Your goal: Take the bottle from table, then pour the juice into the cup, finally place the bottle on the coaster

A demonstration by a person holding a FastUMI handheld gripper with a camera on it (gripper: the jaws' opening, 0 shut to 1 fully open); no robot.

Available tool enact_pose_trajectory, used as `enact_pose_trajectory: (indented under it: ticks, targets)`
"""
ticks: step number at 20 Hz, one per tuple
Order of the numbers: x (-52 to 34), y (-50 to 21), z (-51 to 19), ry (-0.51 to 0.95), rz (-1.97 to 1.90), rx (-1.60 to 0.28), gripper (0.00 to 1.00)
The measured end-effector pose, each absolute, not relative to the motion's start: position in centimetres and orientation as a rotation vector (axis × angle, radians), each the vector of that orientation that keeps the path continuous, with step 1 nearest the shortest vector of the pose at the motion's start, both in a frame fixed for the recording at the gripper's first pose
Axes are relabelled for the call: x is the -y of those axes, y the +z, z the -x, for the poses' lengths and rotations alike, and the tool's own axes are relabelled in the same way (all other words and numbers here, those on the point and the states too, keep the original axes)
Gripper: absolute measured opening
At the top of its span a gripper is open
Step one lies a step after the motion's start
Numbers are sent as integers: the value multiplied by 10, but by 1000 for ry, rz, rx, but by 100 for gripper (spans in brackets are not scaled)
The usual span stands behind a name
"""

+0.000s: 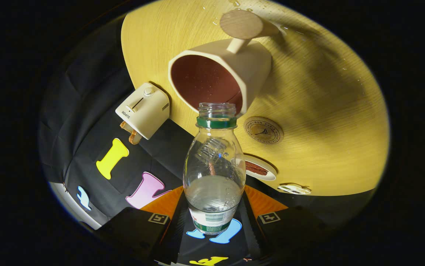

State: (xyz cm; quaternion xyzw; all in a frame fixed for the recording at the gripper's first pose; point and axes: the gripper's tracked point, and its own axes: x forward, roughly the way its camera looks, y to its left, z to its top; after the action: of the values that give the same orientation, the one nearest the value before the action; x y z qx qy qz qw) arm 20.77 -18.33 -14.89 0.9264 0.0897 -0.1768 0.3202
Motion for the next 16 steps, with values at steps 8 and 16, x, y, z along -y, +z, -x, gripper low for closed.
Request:
enact_pose_trajectory:
  ticks: [8,16]
  targets:
    - [178,-150,-204,-454,-2389,-238,73]
    - [158,-149,-188,-422,-2094,-341,73]
